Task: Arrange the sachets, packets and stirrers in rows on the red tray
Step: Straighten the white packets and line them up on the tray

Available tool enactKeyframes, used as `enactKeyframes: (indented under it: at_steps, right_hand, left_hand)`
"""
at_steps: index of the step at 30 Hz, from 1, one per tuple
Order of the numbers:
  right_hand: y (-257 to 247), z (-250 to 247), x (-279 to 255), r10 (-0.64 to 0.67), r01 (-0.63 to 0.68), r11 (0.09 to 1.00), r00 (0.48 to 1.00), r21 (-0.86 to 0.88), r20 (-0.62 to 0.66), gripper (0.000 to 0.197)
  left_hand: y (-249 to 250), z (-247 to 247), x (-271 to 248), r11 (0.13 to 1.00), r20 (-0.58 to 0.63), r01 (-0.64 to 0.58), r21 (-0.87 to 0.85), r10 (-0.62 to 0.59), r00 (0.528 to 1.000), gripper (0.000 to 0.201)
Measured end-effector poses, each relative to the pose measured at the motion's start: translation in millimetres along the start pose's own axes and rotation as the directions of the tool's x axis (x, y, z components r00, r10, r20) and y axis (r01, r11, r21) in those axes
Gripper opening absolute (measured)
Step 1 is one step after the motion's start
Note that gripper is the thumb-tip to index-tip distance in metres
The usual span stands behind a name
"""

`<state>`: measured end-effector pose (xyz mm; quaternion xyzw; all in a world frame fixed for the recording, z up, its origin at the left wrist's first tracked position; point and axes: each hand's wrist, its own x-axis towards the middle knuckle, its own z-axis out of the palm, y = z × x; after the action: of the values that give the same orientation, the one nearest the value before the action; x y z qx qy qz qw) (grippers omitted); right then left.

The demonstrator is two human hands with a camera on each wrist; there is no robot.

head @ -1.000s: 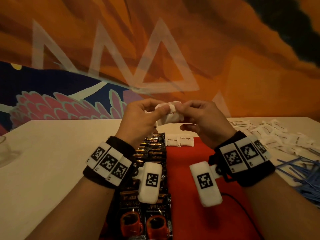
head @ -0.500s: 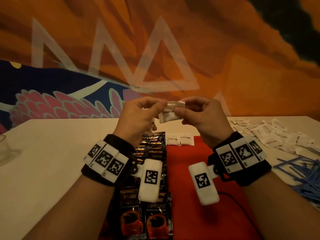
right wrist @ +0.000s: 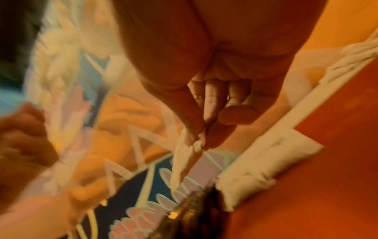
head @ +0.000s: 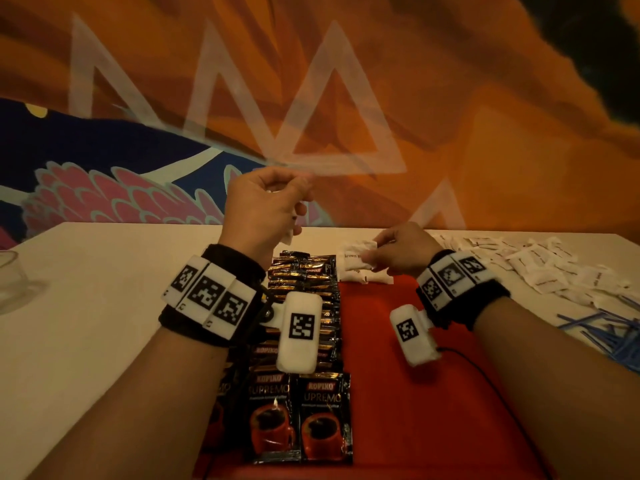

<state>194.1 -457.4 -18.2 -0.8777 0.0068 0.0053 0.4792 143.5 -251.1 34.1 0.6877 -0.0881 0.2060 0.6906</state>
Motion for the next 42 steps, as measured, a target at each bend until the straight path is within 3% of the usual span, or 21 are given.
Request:
enactKeyframes:
  at_steps: [4, 8, 16, 23, 26, 29, 31, 35, 42]
  right_hand:
    - [17, 9, 23, 0.109, -0.114, 0.973, 0.993, -0.198, -0.035, 0.023]
    - [16, 17, 34, 0.153, -0.163, 0.949, 0.987, -0.270, -0.057, 0.043]
    - [11, 30, 50, 0.141, -0.150, 0.823, 0.988, -0.548, -0.059, 0.052]
    - [4, 29, 51, 0.095, -0.108, 0.732, 0.994, -0.673, -0.057, 0.050]
    - [0, 28, 50, 0.040, -0.059, 0.740, 0.998, -0.670, -0.044, 0.049]
    - [-3, 30, 48, -0.065, 0.056, 0.795, 0.998, -0.605, 0.007, 0.028]
    - [-2, 33, 47, -0.058, 0.095, 0.779, 0.995, -0.620, 0.079, 0.022]
    - [0, 35, 46, 0.020, 0.096, 0.721, 0.987, -0.686, 0.160, 0.028]
    - [-1, 29, 47, -0.033, 0.116, 0.736, 0.990, -0.667, 0.137, 0.030]
  left_hand:
    - [2, -2, 0, 1.000, 0.001, -0.013, -0.002, 0.013, 1.000, 0.008]
    - [3, -5, 2, 1.000, 0.002, -0.011, -0.008, 0.011, 1.000, 0.008]
    - [2, -9, 3, 1.000, 0.014, -0.006, -0.002, 0.006, 1.000, 0.007]
    - [1, -9, 4, 1.000, 0.017, 0.002, 0.021, -0.002, 1.000, 0.006]
    - [2, -9, 3, 1.000, 0.017, 0.005, 0.022, -0.005, 1.000, 0.006]
    - [2, -9, 3, 1.000, 0.018, 0.011, 0.016, -0.011, 1.000, 0.007]
    - [3, -9, 2, 1.000, 0.017, 0.015, 0.007, -0.015, 1.000, 0.007]
    - [4, -9, 1, 1.000, 0.022, 0.019, 0.003, -0.019, 1.000, 0.009]
    - [4, -9, 2, 1.000, 0.023, 0.029, 0.005, -0.029, 0.999, 0.014]
